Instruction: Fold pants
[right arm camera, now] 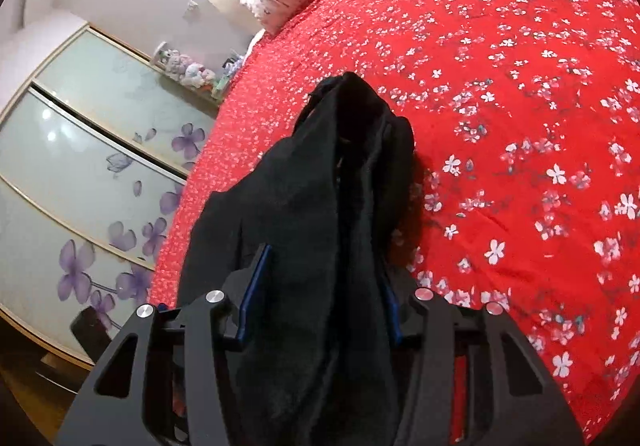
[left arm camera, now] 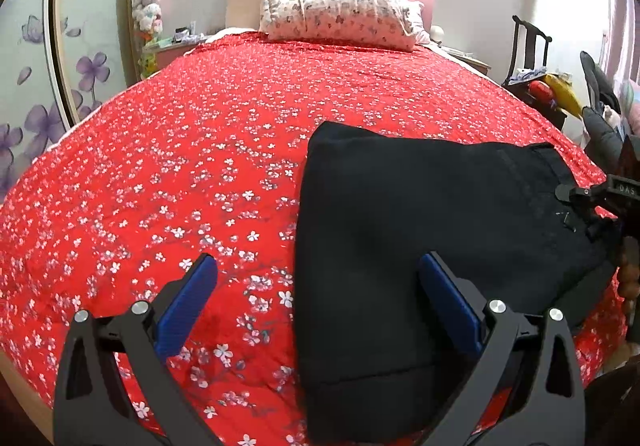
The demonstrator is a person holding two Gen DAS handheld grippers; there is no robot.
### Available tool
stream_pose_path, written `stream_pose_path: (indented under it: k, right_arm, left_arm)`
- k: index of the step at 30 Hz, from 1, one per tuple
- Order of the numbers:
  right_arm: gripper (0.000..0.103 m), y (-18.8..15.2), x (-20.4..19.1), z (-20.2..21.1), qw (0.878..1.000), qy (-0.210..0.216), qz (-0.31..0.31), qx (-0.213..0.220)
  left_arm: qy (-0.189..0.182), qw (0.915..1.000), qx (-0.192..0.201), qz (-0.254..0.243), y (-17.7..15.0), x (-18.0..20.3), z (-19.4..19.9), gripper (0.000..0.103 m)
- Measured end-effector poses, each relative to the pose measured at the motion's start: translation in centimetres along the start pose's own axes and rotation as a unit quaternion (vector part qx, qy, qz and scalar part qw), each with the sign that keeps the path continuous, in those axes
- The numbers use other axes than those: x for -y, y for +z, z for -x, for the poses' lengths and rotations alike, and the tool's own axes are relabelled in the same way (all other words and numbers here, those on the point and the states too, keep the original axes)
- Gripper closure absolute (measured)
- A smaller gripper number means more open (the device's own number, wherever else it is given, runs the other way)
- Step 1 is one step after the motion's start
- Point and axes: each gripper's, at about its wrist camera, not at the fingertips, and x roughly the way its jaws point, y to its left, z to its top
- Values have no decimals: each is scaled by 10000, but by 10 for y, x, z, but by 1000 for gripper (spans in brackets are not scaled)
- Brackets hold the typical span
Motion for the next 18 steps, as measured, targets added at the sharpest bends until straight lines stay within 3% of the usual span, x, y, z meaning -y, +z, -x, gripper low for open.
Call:
stream_pose_path:
  k: [5, 11, 18]
  right_arm:
    - [63, -3, -11, 7, 9990, 330, 268, 168]
    - [63, -2, -26, 12, 9965, 581, 505, 329]
    - [63, -3, -19, 10, 9972, 520, 458, 296]
  left_arm:
    - [75, 9999, 39, -60, 2, 0, 1, 2]
    - [39, 9999, 104, 83, 7, -6, 2, 2]
    - [209, 9994, 164, 200, 21, -16, -6, 2]
